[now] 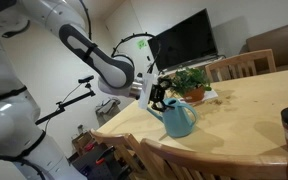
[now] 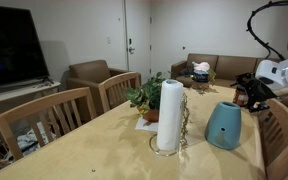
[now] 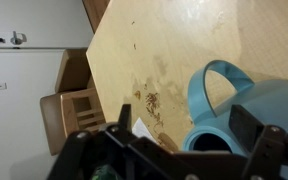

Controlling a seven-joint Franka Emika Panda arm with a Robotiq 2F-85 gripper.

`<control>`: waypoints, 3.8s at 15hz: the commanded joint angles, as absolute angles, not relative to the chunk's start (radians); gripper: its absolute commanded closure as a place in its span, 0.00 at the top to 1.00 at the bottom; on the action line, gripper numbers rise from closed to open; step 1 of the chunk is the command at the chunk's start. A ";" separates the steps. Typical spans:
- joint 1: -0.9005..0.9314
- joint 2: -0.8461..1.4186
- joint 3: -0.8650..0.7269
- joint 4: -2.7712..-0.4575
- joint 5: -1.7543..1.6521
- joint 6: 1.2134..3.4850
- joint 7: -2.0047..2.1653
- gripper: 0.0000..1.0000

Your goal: Use the watering can to water the plant

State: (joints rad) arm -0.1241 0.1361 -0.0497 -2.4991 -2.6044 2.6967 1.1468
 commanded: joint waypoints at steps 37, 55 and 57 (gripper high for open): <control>-0.359 0.343 0.216 -2.216 -2.605 2.863 1.035 1.00; -0.726 0.770 0.452 -1.798 -2.605 3.242 0.658 1.00; -0.732 0.780 0.453 -1.784 -2.605 3.261 0.667 1.00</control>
State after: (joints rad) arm -0.7195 0.7562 0.4478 -1.8313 -2.6048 3.2052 0.6884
